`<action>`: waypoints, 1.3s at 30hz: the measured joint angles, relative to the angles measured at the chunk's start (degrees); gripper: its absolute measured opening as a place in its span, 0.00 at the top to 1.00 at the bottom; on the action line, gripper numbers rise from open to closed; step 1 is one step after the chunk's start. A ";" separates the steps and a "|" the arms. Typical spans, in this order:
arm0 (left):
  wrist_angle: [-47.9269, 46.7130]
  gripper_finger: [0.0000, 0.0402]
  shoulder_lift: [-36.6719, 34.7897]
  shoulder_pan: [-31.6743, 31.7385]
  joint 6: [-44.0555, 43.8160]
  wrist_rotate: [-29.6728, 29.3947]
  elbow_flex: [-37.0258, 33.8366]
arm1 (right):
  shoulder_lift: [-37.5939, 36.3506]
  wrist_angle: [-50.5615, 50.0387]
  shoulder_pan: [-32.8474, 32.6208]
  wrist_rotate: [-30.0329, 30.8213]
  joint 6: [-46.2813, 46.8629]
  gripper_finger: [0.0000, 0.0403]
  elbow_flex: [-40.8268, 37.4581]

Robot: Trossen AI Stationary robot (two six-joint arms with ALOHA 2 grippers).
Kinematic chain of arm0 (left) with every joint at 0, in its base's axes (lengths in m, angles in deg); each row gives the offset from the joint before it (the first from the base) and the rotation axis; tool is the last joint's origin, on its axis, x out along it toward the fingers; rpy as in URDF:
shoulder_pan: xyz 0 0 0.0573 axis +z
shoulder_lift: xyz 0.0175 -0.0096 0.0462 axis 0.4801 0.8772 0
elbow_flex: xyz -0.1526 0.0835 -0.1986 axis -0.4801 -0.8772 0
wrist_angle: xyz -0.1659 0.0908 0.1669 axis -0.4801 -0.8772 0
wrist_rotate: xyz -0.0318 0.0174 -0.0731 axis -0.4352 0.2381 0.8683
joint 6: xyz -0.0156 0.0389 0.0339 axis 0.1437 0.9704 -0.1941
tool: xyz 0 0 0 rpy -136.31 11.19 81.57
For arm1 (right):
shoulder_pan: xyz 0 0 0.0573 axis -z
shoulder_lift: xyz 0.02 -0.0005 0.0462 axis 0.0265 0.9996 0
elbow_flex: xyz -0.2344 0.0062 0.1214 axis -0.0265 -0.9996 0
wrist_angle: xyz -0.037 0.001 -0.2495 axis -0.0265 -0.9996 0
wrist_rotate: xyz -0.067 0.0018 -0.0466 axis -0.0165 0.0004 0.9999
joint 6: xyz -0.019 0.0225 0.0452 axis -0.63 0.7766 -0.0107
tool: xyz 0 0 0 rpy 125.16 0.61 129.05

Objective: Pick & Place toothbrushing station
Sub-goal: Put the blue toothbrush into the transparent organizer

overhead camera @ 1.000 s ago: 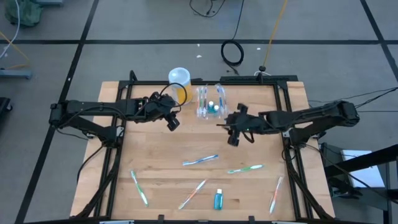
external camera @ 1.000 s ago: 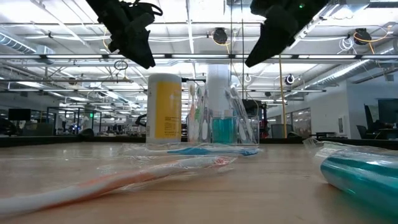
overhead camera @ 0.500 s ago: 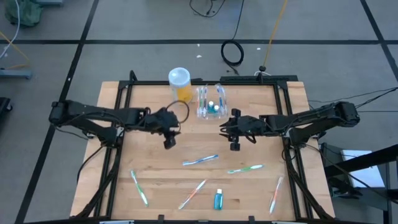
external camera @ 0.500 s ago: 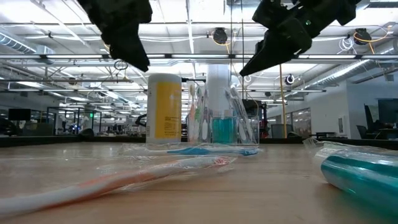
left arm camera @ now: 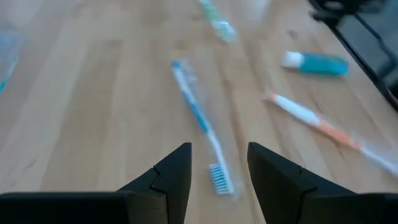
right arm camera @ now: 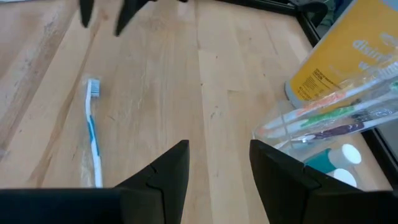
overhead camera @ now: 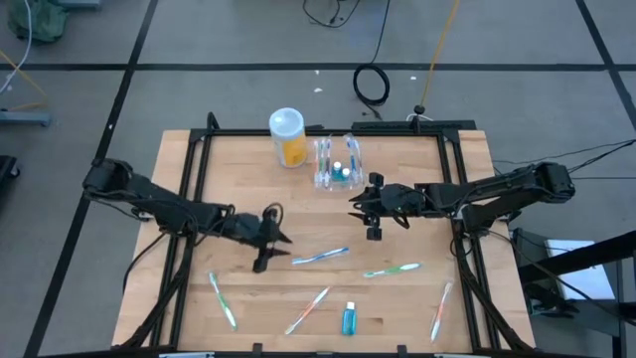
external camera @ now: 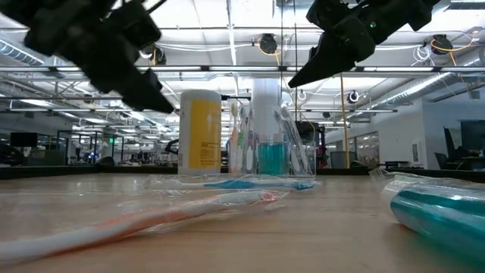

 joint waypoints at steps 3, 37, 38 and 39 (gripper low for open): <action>4.89 0.60 3.52 -2.56 7.20 -2.60 -0.72 | 0.00 0.06 0.00 -0.01 -0.01 0.60 0.00; 15.69 0.78 26.49 -6.45 13.80 -7.60 2.79 | 0.00 -0.49 -0.09 -0.10 11.95 0.60 0.00; 15.64 0.82 26.49 -6.33 13.80 -7.93 2.79 | 0.00 -0.49 -0.09 -0.10 12.02 0.60 0.00; 15.58 0.85 26.49 -6.21 13.88 -8.76 2.79 | 0.00 -0.49 -0.09 -0.10 11.96 0.60 0.00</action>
